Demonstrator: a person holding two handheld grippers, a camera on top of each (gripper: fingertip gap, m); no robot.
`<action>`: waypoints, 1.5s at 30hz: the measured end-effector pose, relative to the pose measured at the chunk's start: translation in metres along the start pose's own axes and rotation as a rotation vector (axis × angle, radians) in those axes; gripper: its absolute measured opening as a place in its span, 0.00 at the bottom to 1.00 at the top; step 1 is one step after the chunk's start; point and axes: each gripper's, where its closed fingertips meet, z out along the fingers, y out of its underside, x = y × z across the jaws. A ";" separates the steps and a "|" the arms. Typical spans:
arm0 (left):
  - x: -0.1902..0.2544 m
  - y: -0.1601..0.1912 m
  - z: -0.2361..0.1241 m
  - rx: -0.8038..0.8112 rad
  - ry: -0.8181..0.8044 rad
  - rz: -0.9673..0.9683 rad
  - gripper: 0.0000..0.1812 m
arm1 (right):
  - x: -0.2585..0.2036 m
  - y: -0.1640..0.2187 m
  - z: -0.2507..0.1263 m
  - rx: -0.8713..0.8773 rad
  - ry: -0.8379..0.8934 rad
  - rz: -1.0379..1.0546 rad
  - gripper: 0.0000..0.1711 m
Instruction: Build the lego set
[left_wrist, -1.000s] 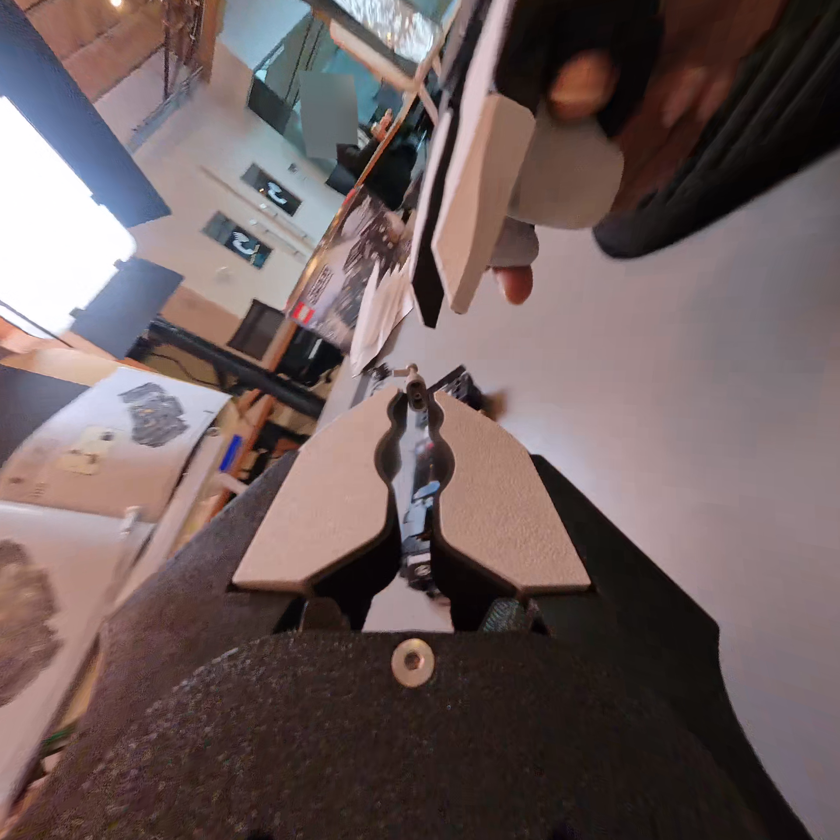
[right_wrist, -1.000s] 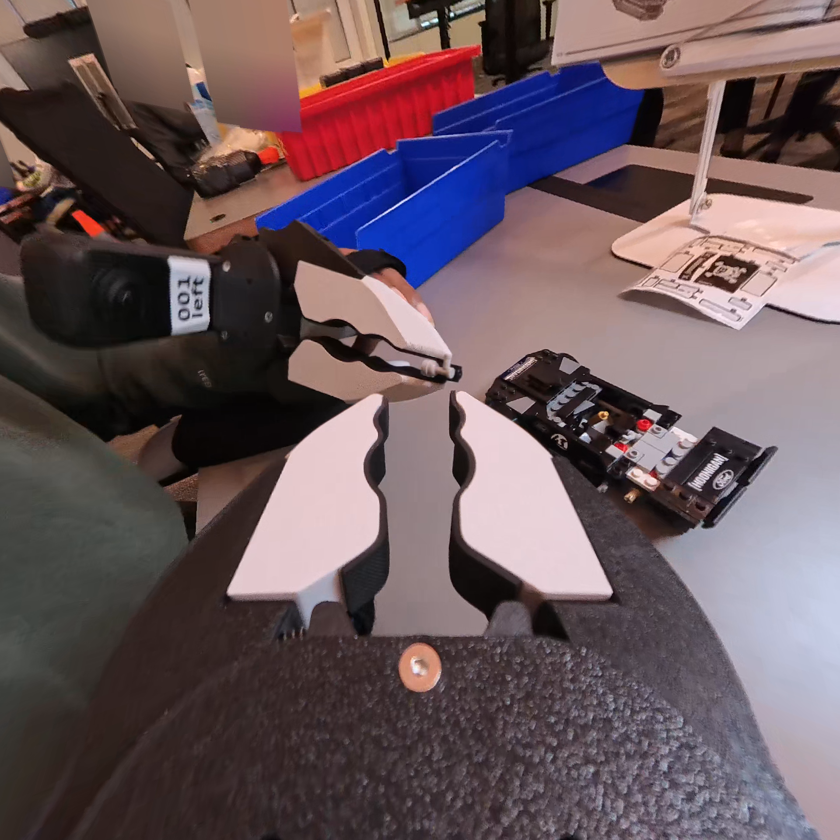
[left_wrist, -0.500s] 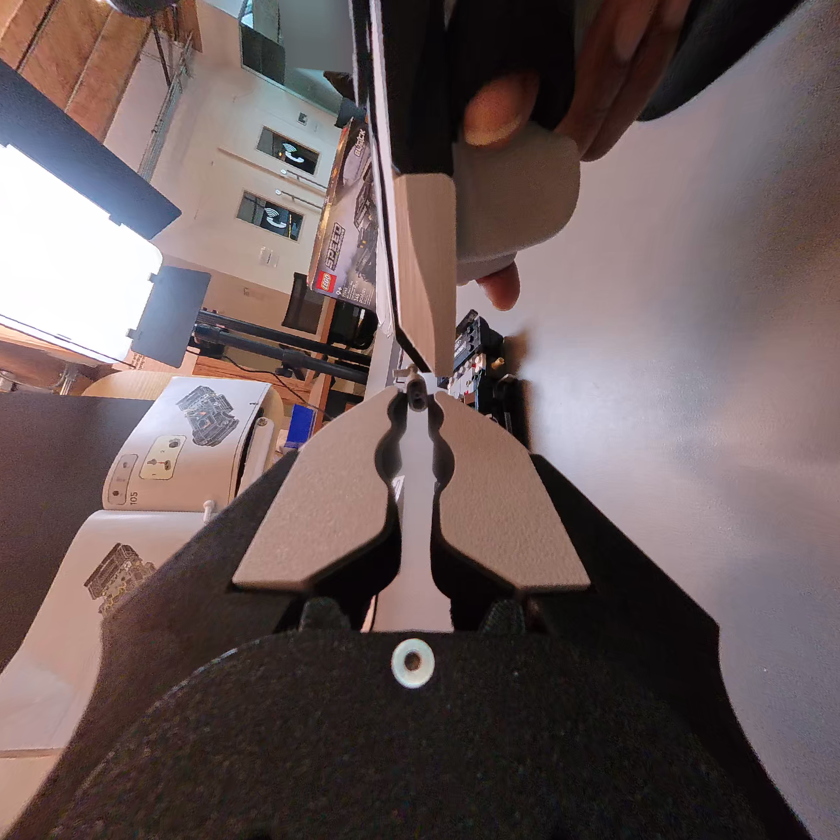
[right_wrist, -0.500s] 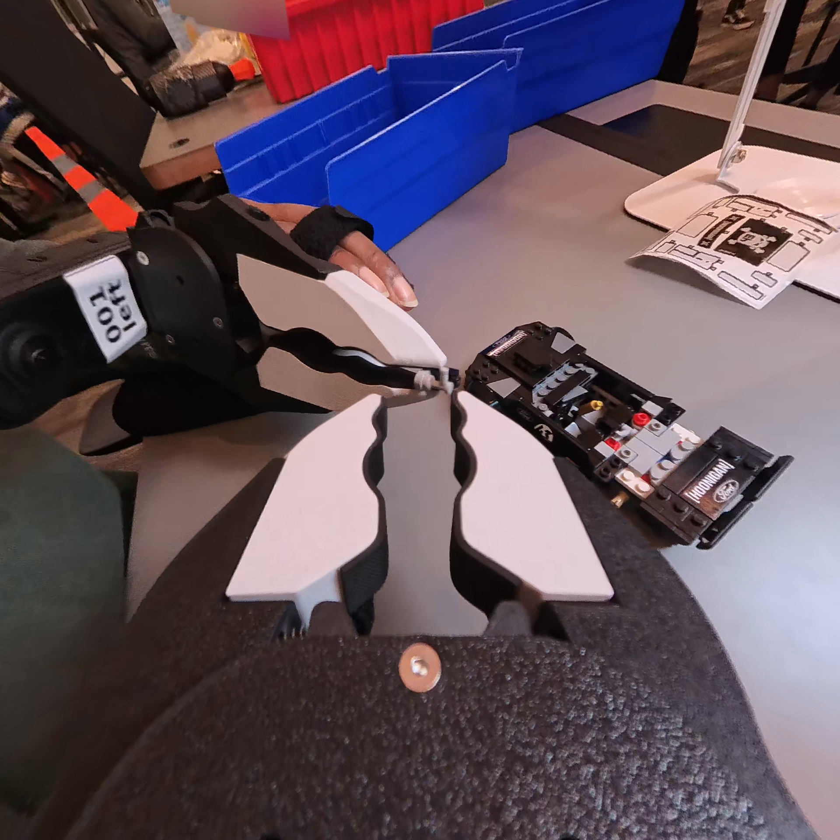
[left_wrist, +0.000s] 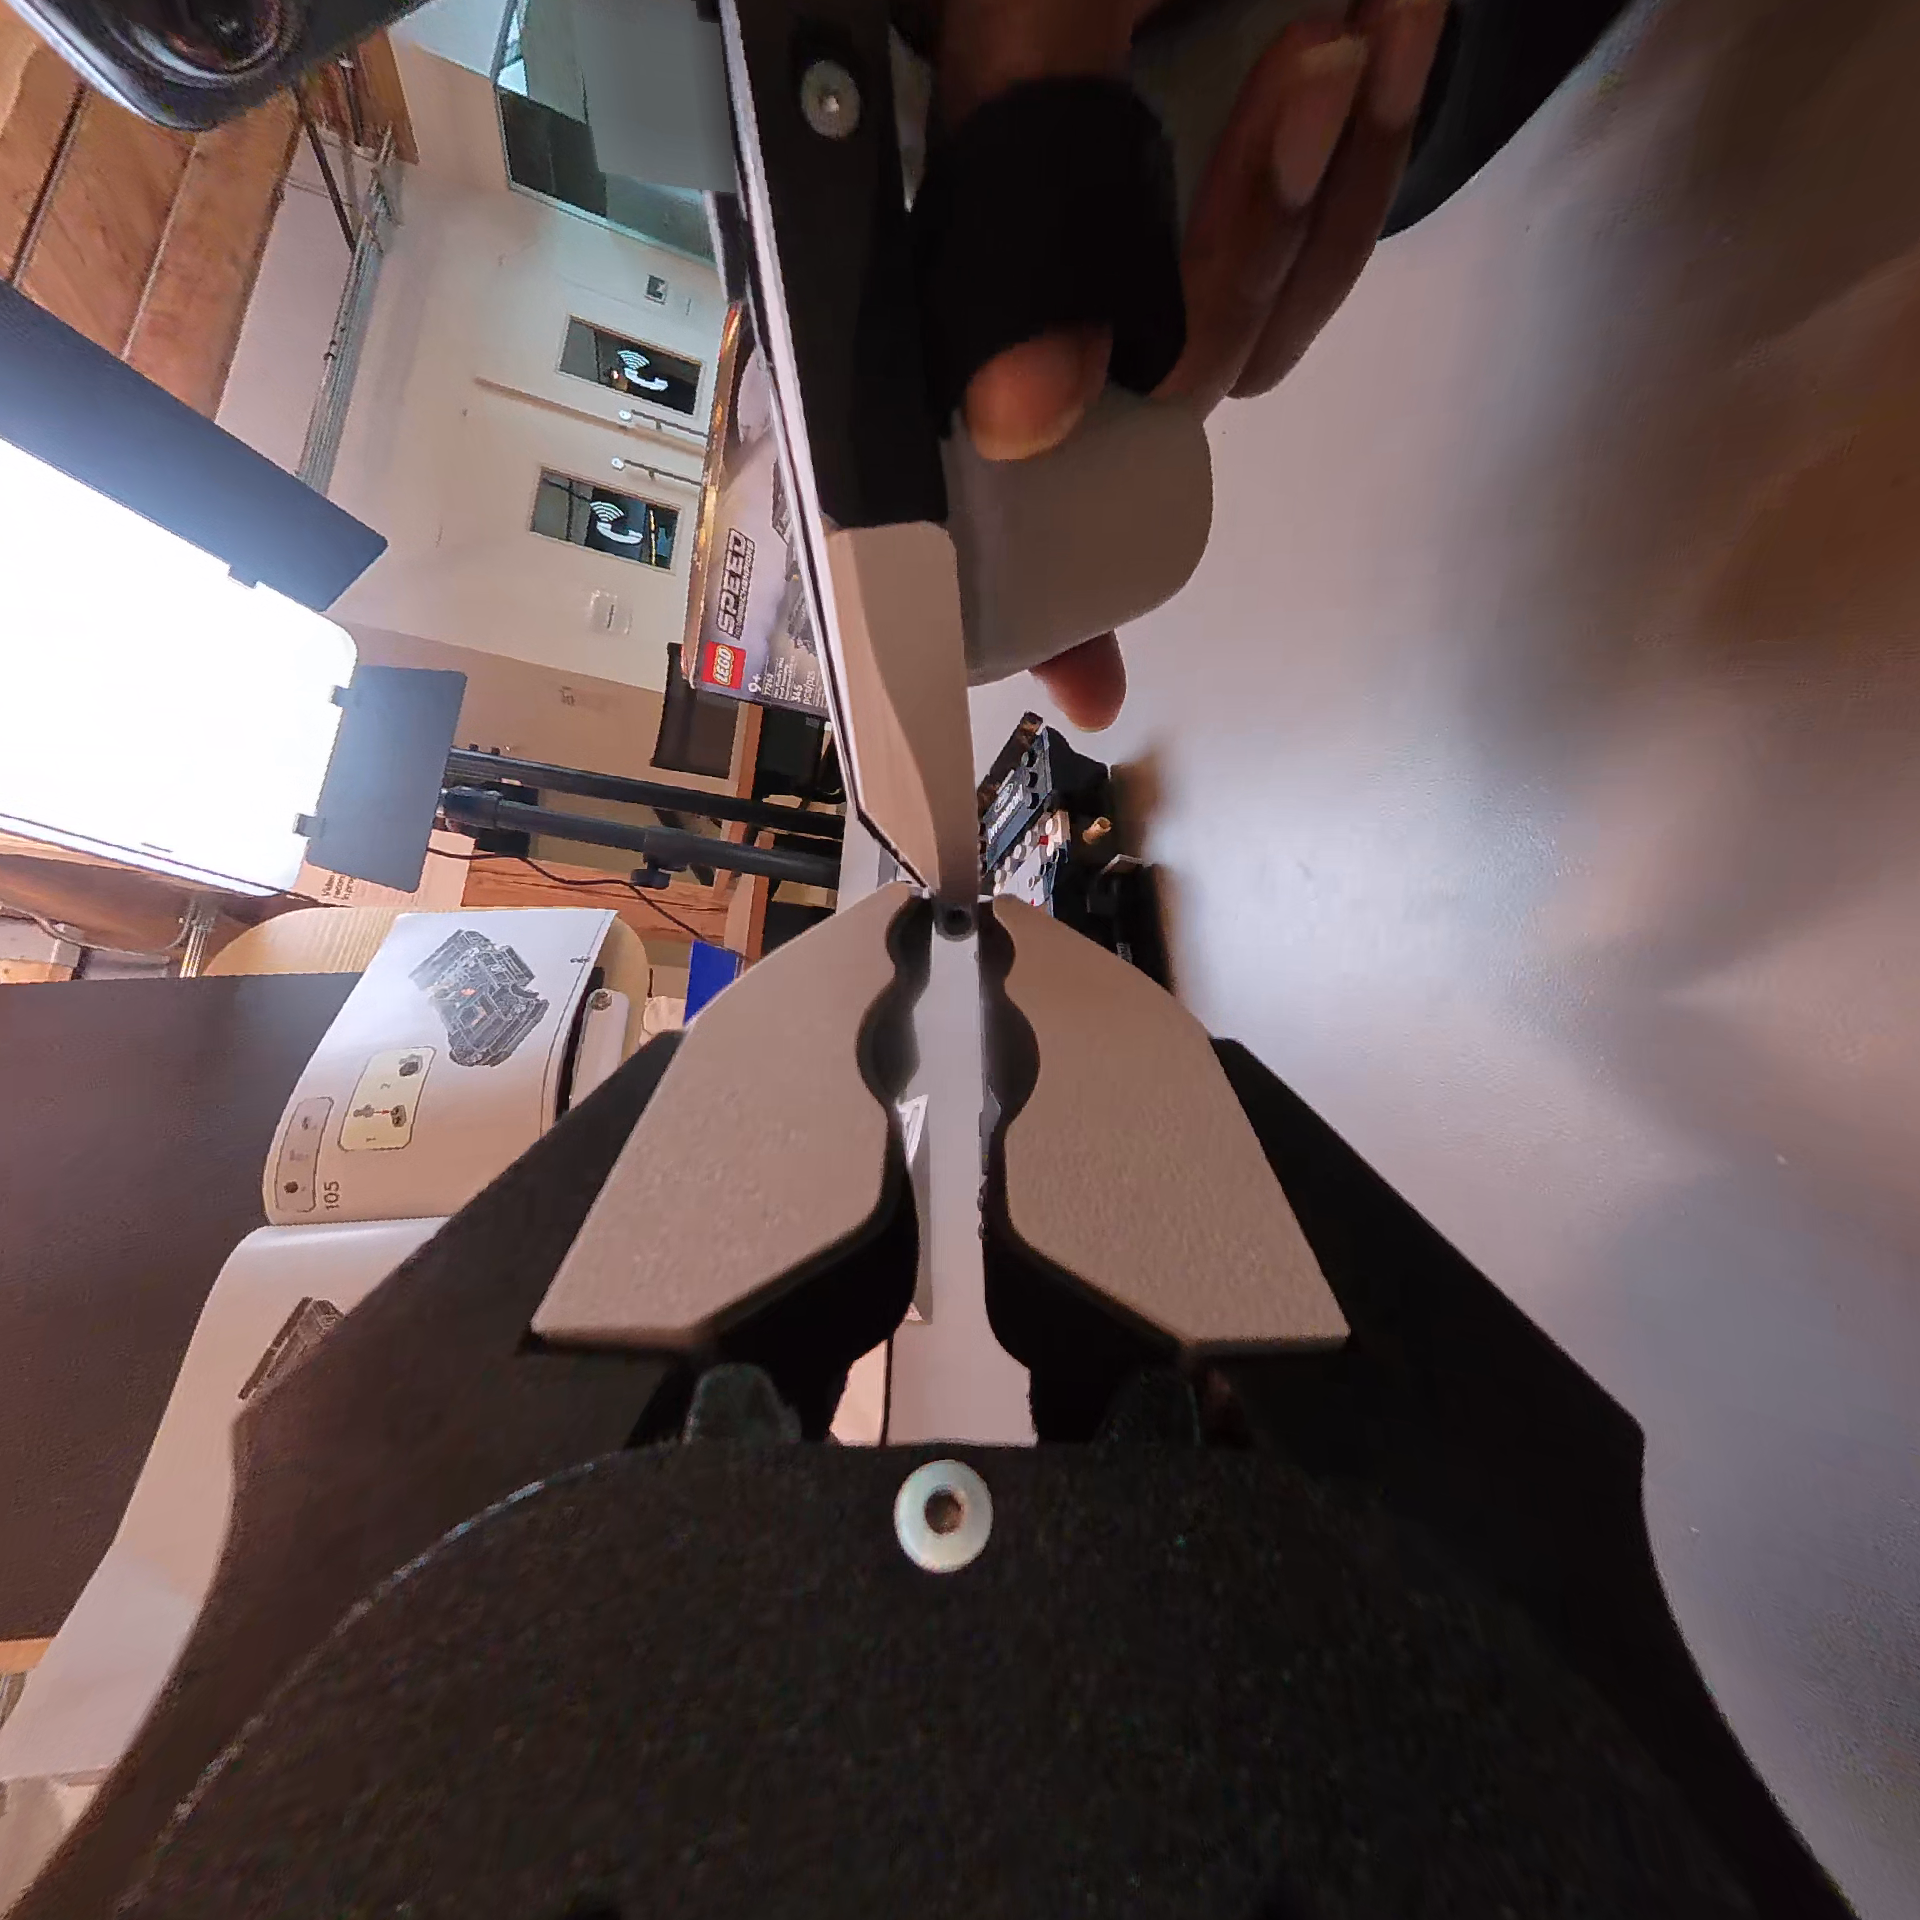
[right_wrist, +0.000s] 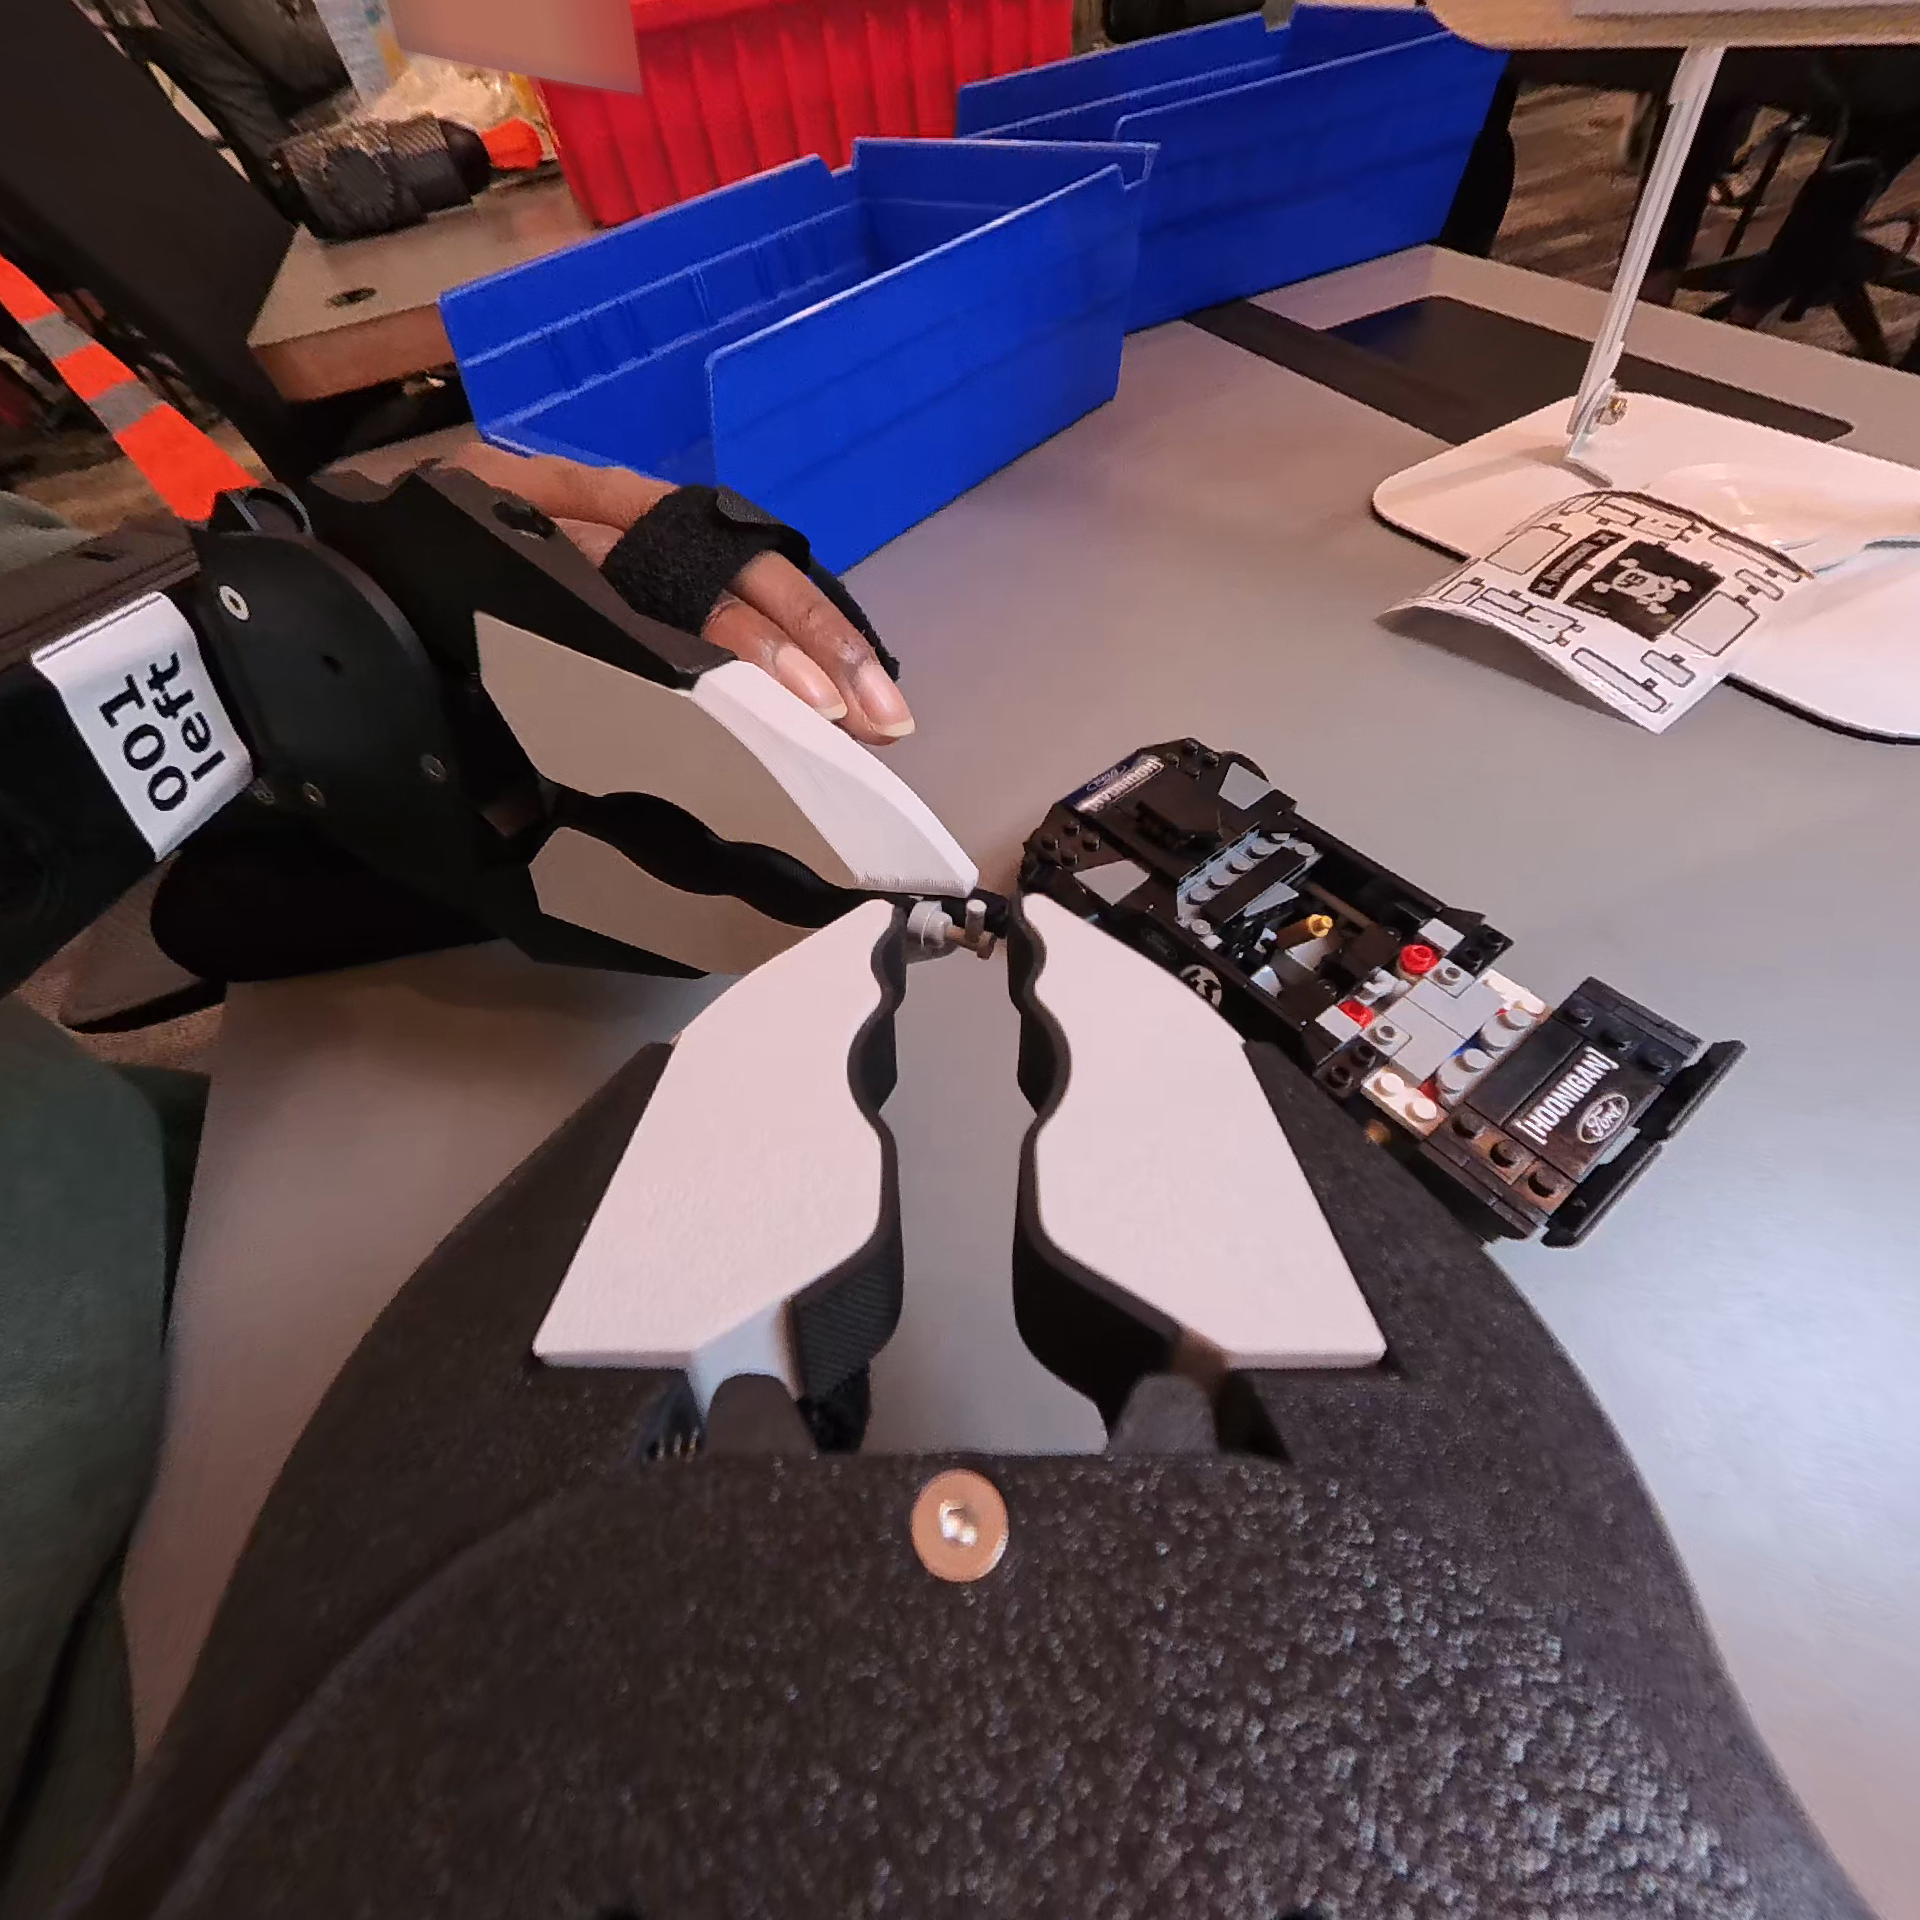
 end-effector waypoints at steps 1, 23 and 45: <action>-0.001 -0.001 -0.001 0.003 -0.007 0.004 0.05 | 0.000 -0.001 -0.001 0.010 -0.005 0.001 0.11; -0.028 -0.015 -0.023 0.352 0.252 -0.839 0.13 | -0.016 -0.033 -0.033 0.270 -0.013 -0.312 0.09; -0.025 -0.057 -0.053 0.653 0.546 -1.022 0.08 | -0.062 -0.032 -0.038 0.336 -0.270 -0.395 0.09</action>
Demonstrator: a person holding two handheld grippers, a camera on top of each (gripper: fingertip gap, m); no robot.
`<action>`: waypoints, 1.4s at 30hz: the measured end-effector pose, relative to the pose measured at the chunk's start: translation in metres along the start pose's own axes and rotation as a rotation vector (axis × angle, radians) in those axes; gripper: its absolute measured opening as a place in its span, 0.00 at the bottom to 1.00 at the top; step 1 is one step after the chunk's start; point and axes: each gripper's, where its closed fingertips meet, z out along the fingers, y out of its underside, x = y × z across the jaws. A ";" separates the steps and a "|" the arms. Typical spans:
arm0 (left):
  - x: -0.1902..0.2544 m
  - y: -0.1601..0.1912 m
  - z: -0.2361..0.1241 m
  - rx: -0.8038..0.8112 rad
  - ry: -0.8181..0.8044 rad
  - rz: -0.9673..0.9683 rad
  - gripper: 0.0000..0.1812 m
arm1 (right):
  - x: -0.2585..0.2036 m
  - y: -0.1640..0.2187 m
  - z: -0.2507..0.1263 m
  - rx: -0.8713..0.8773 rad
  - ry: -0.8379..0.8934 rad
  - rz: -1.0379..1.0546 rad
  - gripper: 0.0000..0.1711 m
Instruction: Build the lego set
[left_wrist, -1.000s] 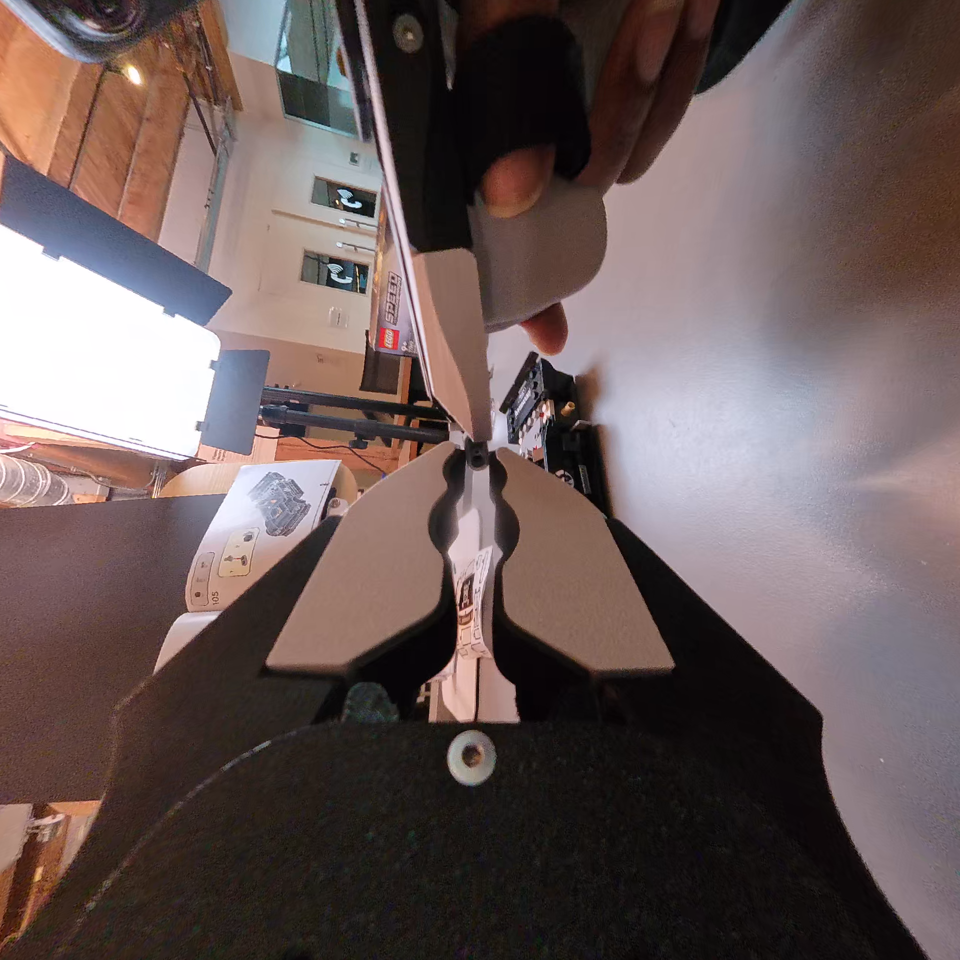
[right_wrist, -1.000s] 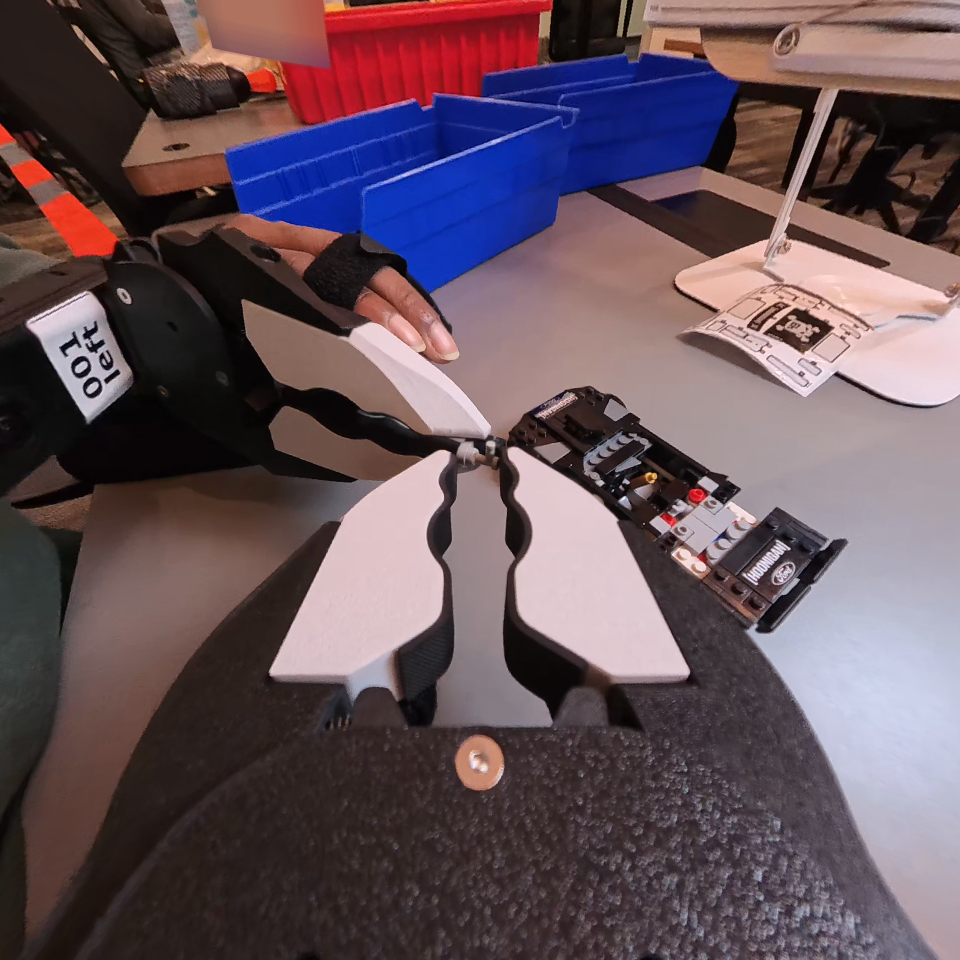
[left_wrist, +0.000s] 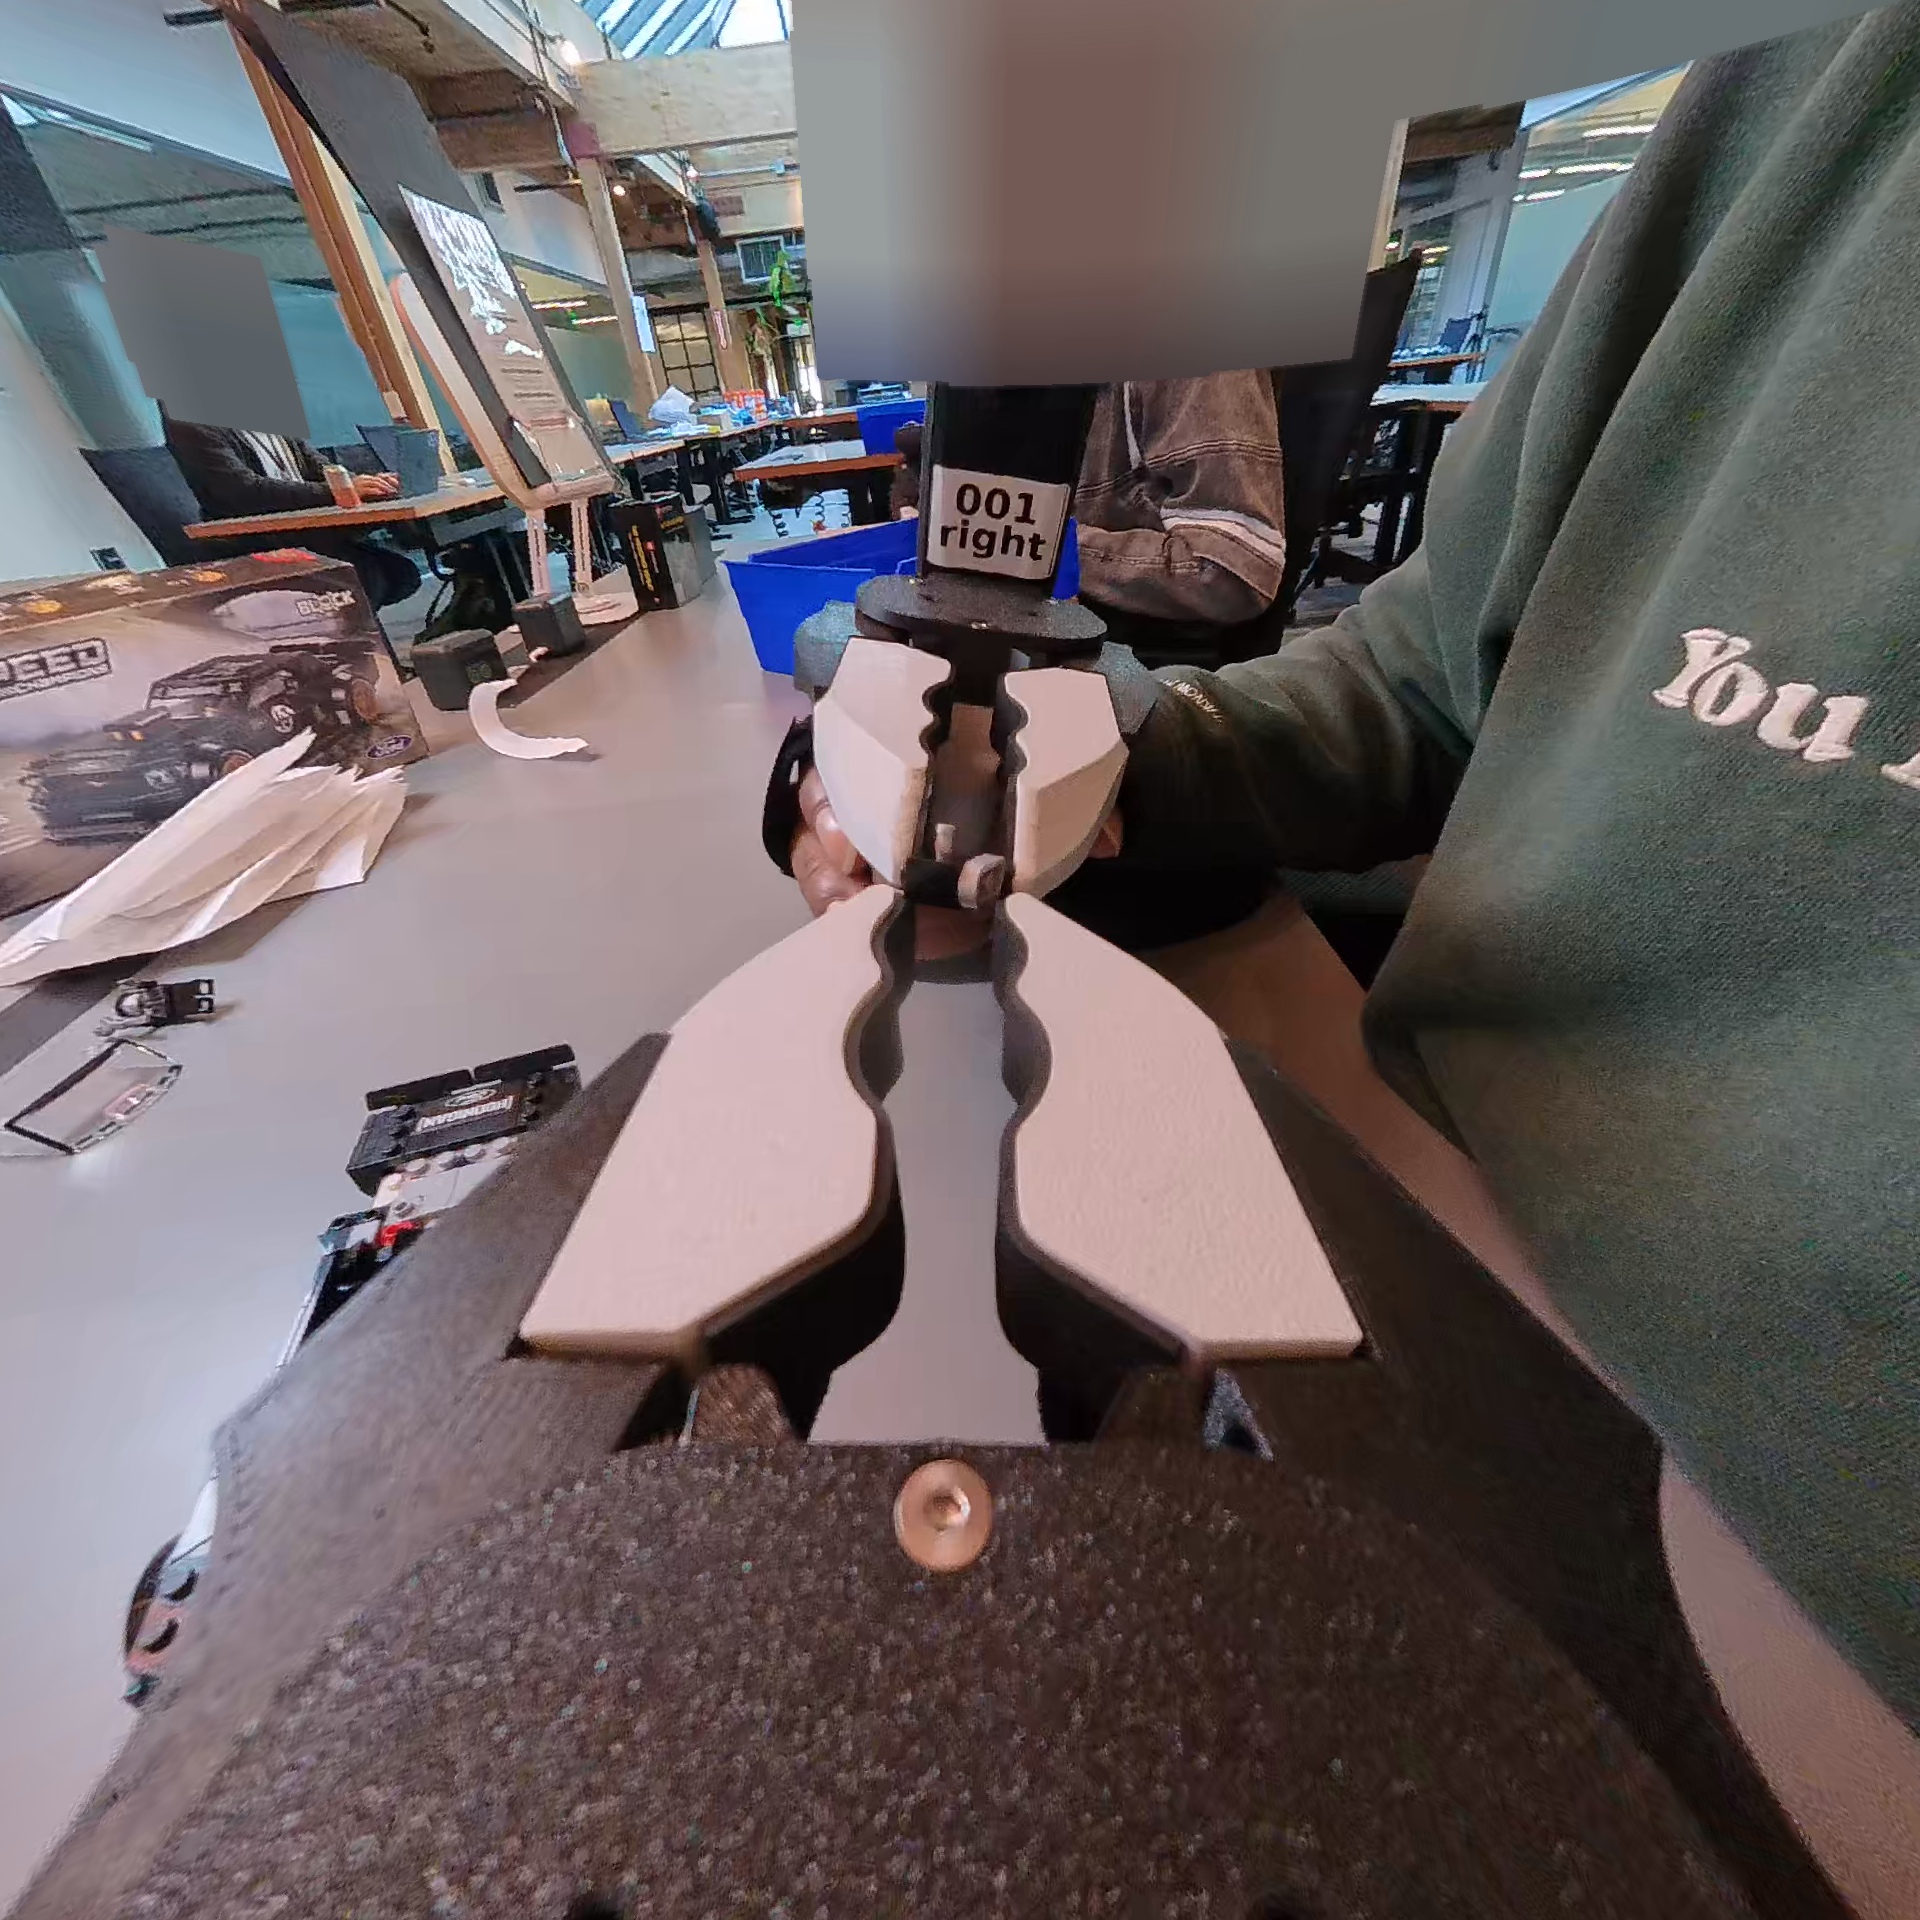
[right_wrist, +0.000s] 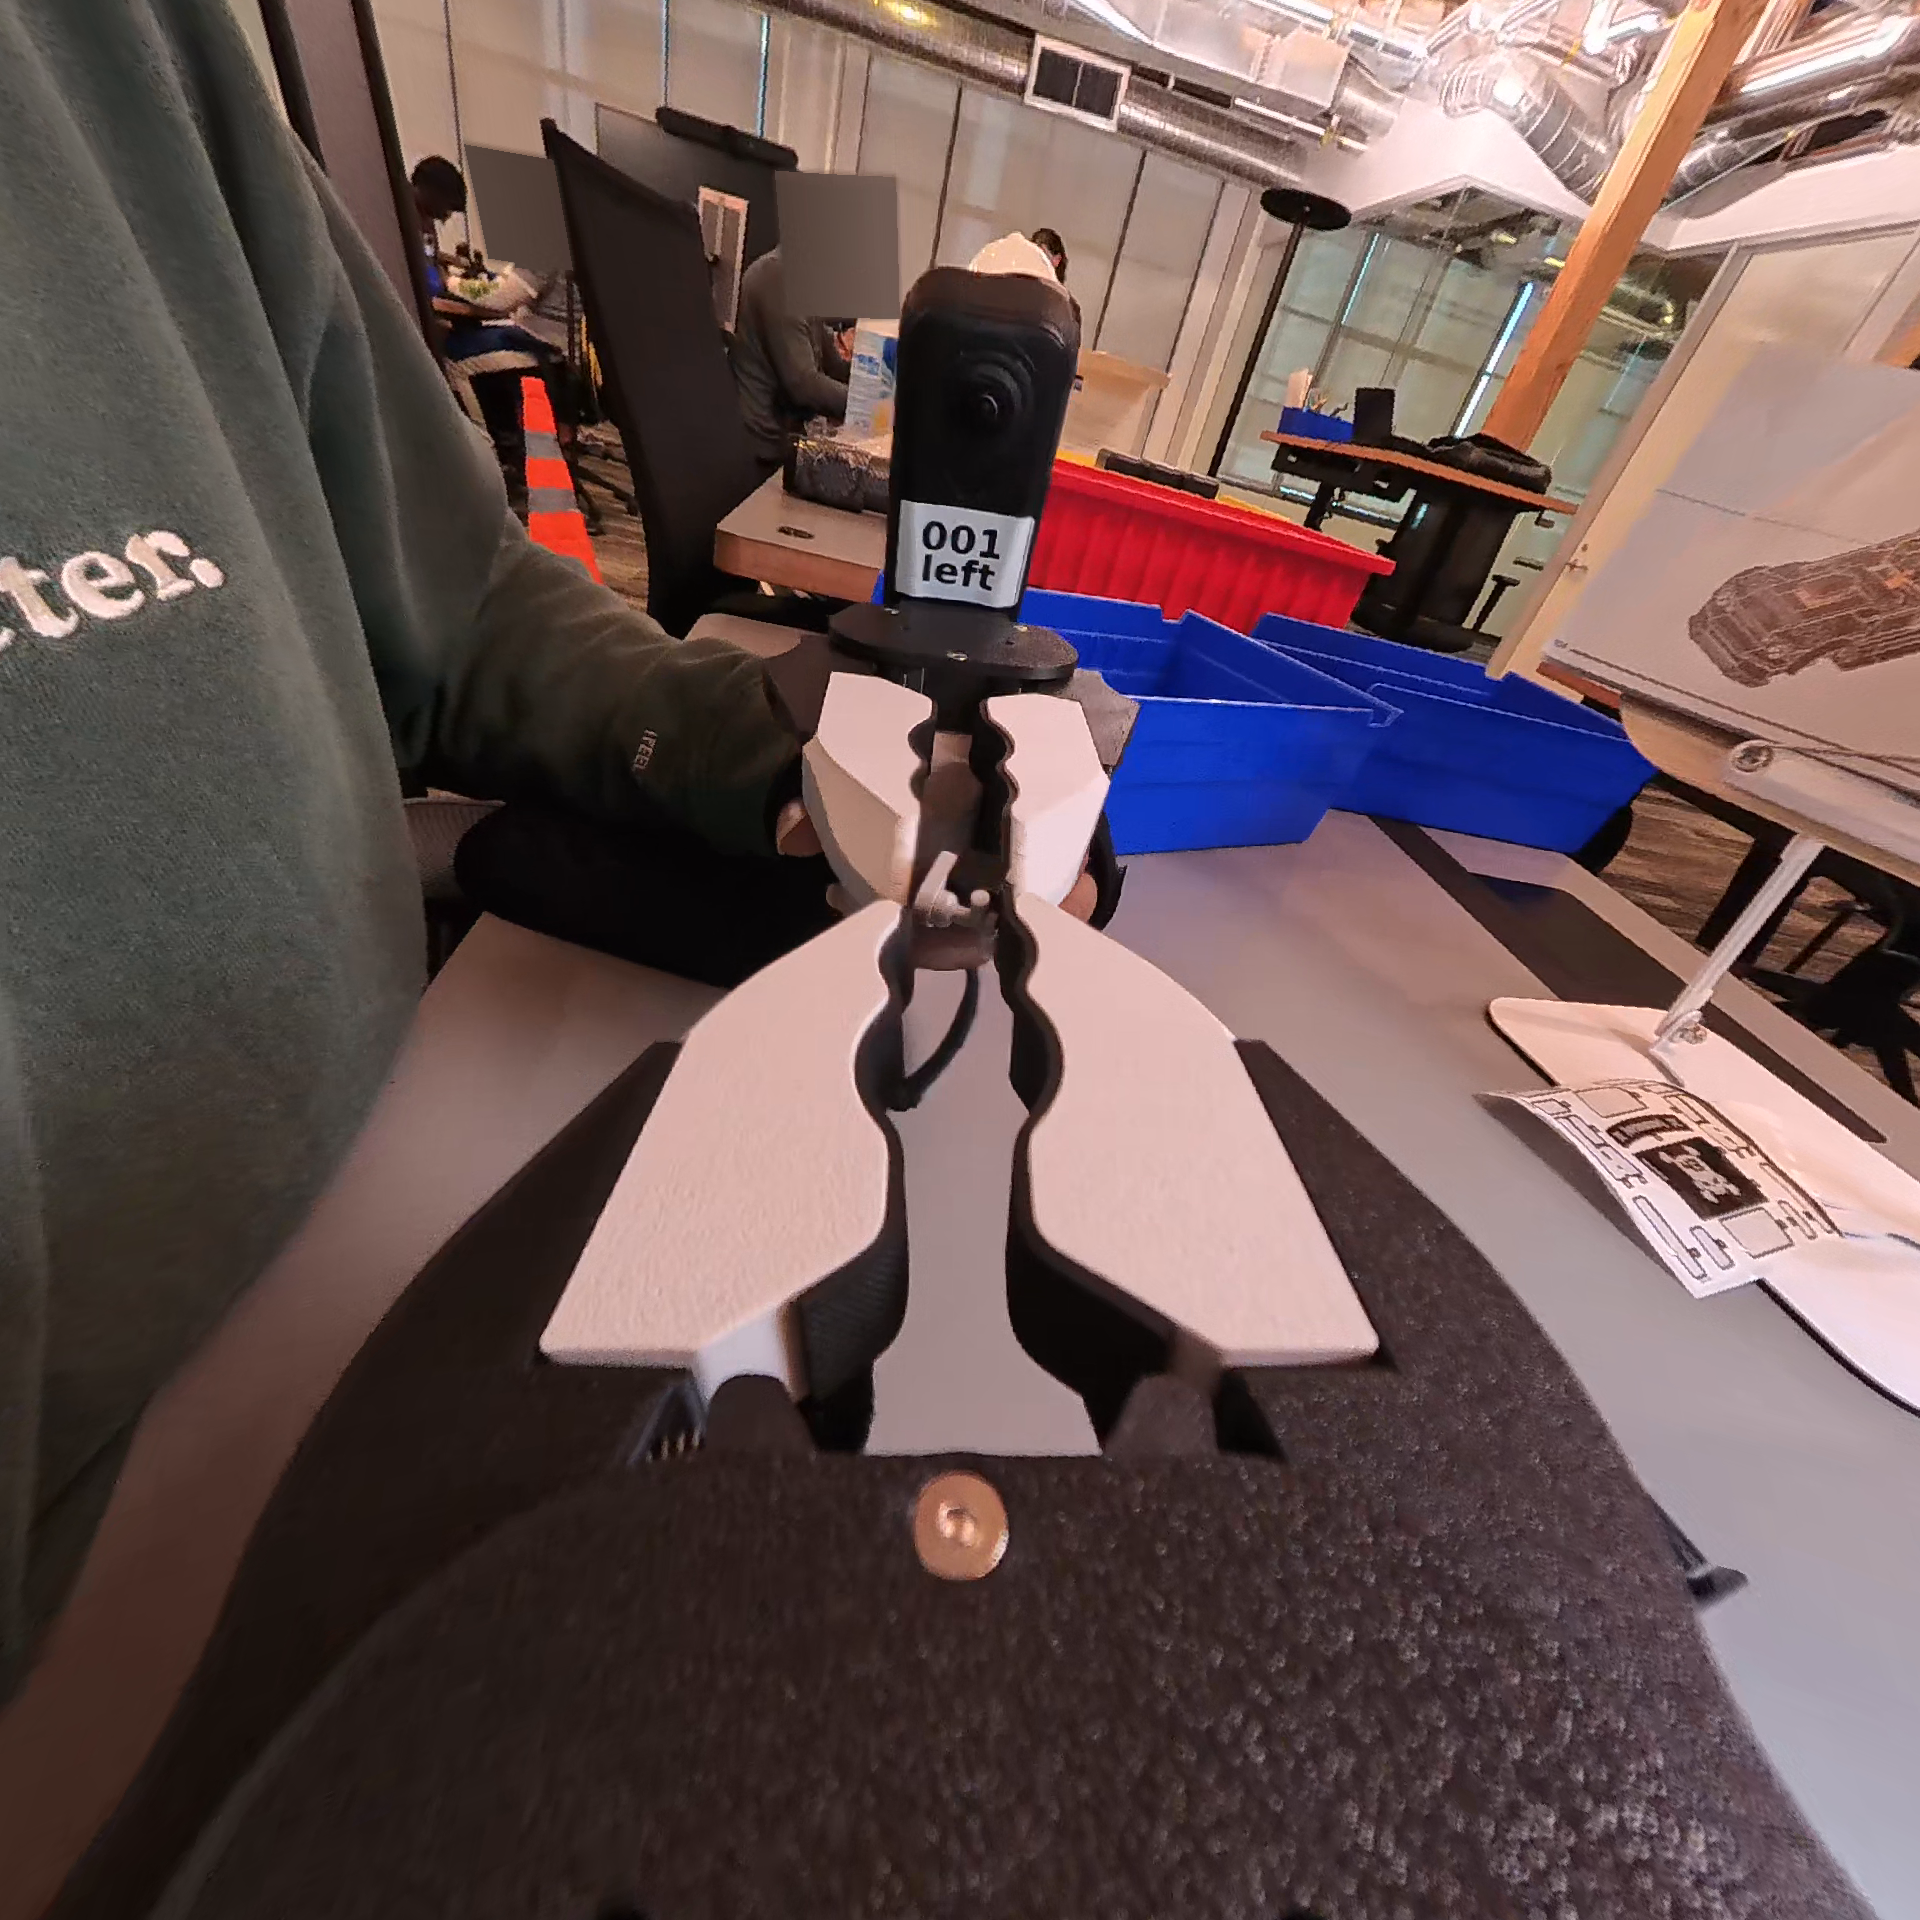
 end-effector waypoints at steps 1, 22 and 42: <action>0.001 0.000 0.000 0.002 0.012 -0.012 0.09 | 0.000 0.001 0.000 -0.005 0.003 -0.006 0.09; -0.009 0.018 0.000 0.006 0.172 -0.624 0.09 | 0.007 0.026 0.003 -0.194 0.128 -0.246 0.09; -0.007 0.021 -0.002 -0.027 0.141 -0.433 0.05 | 0.004 0.025 0.003 -0.148 0.009 0.234 0.14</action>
